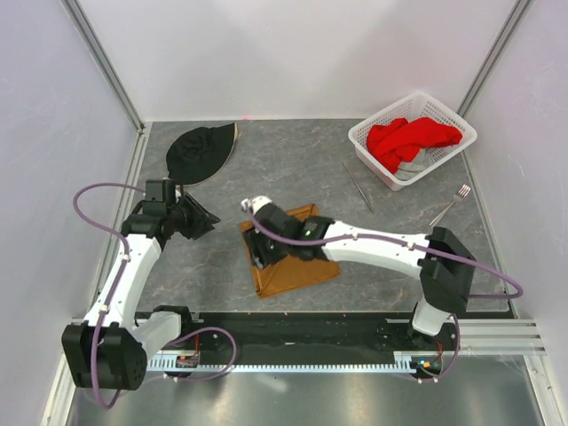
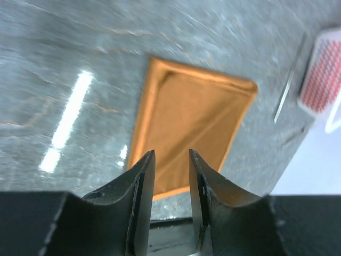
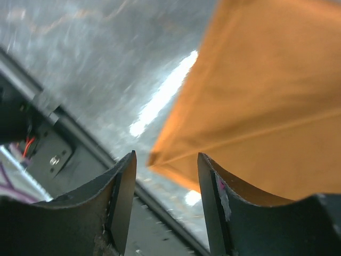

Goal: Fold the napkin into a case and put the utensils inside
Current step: Smooth out the upper triangle-folded napkin at the center of the board, then pick up the upper triangle-folded napkin from the center of the board.

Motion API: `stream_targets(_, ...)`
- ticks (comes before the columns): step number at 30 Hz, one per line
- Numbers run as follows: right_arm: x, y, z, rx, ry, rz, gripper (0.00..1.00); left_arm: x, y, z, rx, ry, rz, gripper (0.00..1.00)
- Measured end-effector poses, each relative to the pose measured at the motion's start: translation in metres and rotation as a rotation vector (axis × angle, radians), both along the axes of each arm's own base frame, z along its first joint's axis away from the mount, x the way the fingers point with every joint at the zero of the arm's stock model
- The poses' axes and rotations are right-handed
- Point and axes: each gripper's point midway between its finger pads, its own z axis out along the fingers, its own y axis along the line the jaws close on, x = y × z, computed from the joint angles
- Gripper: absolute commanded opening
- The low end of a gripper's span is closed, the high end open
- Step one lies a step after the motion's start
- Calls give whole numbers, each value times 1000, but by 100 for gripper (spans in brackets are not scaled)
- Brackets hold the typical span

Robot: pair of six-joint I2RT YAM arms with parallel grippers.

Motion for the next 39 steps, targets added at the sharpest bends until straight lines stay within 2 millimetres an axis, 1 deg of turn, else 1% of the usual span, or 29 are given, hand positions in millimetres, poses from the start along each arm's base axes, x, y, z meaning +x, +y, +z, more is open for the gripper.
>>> stream_targets(2, -25, 14, -9, -19, 14, 34, 56, 3, 11, -8, -6, 38, 32, 39)
stream_targets(4, -40, 26, -22, -48, 25, 48, 56, 2, 21, -15, -20, 77, 62, 39)
stream_targets(8, -55, 37, -53, -116, 45, 51, 56, 0, 31, -22, -47, 104, 86, 39)
stream_targets(10, -61, 38, -70, -159, 54, 47, 56, -3, 29, -26, -59, 114, 73, 39)
stream_targets(13, -66, 38, -82, -194, 59, 50, 55, -6, 26, -28, -69, 119, 55, 39)
stream_targets(18, -65, 39, -90, -216, 59, 40, 52, -7, 24, -31, -77, 129, 32, 38)
stream_targets(32, -64, 34, -93, -254, 39, 23, 50, -7, 21, -40, -94, 157, 2, 37)
stream_targets(35, -65, 33, -95, -263, 35, 23, 48, -7, 22, -40, -96, 159, 0, 37)
stream_targets(39, -70, 32, -105, -289, 33, 32, 45, -6, 23, -40, -95, 156, 2, 37)
